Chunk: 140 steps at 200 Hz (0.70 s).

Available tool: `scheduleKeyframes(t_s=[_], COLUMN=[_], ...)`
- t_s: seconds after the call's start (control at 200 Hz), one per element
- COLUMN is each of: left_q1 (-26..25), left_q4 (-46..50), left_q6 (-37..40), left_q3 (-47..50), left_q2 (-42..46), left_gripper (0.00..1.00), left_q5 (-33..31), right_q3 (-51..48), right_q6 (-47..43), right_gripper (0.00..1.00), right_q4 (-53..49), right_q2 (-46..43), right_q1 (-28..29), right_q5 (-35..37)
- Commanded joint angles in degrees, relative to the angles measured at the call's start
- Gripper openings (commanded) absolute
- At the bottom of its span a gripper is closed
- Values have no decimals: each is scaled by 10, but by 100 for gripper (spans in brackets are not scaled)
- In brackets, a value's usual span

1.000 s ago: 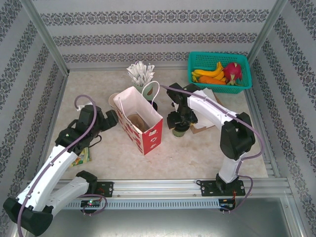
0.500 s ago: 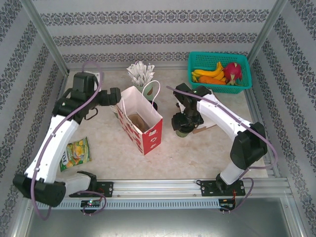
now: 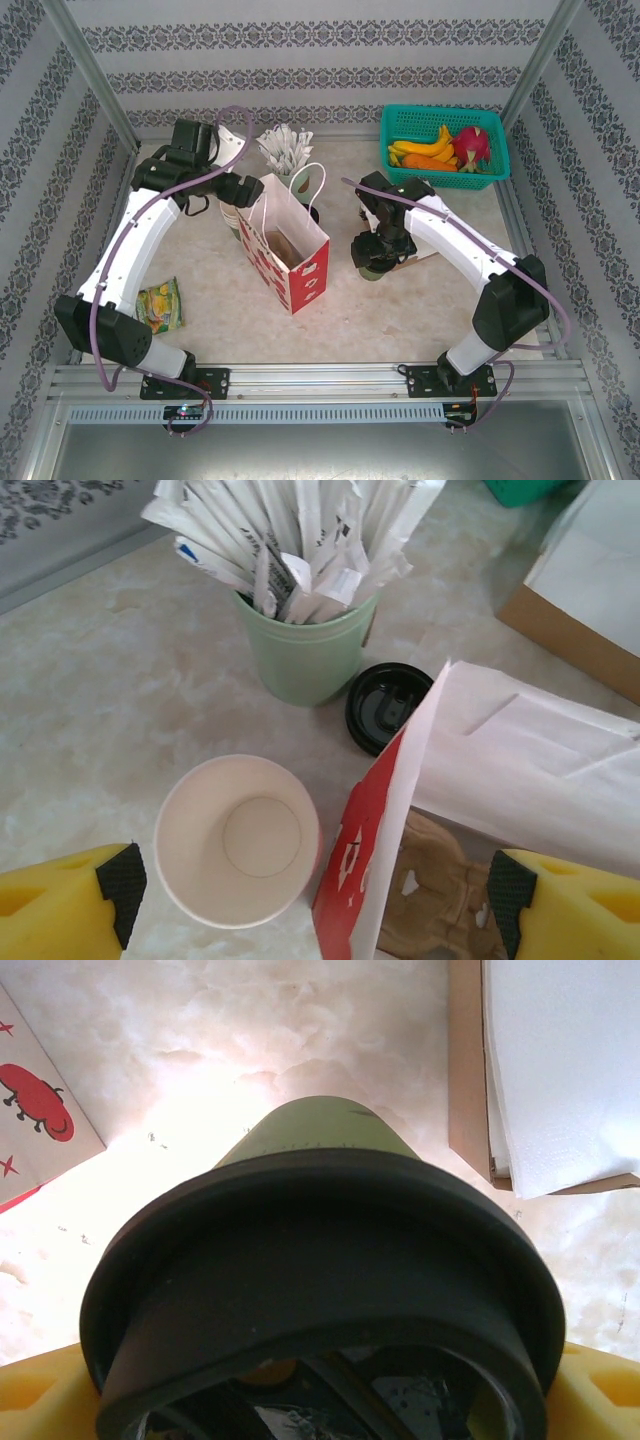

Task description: Pack the takeout coffee

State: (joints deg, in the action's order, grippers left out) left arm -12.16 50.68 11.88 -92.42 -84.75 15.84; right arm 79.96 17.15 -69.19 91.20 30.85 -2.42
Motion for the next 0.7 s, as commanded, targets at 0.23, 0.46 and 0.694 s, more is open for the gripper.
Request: scheduleKeyframes(t_s=[0.23,0.46,0.694], left_q1=[45,40,3], left_q4=[107,132,120], left_q6=[90,105,60], left_q3=[-101,-116,-103], left_q2=[-85,-122,-105], left_gripper=[82,63,18], left_q5=[167,176,159], right_q3=[-4,15,63], right_q6=[-13,-24,-12], right_gripper=[63,62,62], right_q4=[-19,-84,-154], right_q2=[-36,-70,-111], right_q1=[-4,-3,0], right_q5=[-5,-3,-8])
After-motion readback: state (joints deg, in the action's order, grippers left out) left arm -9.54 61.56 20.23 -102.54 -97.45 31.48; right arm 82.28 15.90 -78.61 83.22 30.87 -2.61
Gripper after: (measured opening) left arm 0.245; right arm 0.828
